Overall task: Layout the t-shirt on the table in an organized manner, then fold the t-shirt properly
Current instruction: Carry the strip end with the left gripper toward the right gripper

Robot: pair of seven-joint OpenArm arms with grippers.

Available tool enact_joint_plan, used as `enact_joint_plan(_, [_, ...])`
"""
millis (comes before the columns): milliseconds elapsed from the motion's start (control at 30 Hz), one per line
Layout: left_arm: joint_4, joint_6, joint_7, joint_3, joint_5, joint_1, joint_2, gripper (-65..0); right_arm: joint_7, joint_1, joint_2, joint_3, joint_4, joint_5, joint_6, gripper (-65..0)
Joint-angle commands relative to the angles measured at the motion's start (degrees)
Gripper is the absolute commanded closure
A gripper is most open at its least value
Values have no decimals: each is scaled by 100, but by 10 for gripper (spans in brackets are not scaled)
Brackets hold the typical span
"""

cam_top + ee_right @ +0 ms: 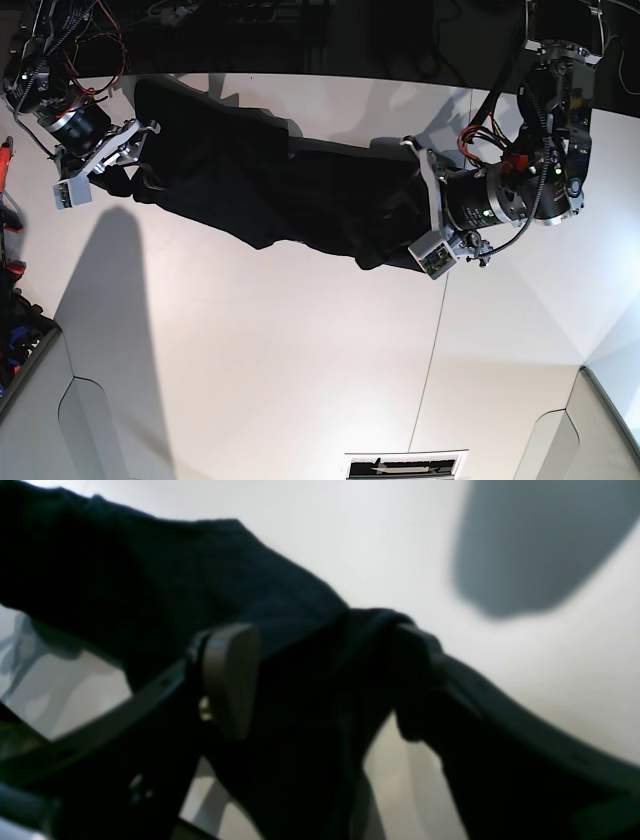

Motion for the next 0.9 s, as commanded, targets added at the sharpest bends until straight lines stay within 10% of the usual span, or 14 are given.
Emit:
enact_joint_plan(0, [-22,-34,-164,-22,-83,-92,52,-376,127,42,79,48,90,52,15,-407])
enact_joint_plan(467, [-636,-34,72,-22,-1633,138,623,-410,101,-81,92,914,57,337,4,-407])
enact_joint_plan(867, [-636,-34,94,-199,-1257,229,551,-410,179,-289,-63,240,-708,404,4,-407])
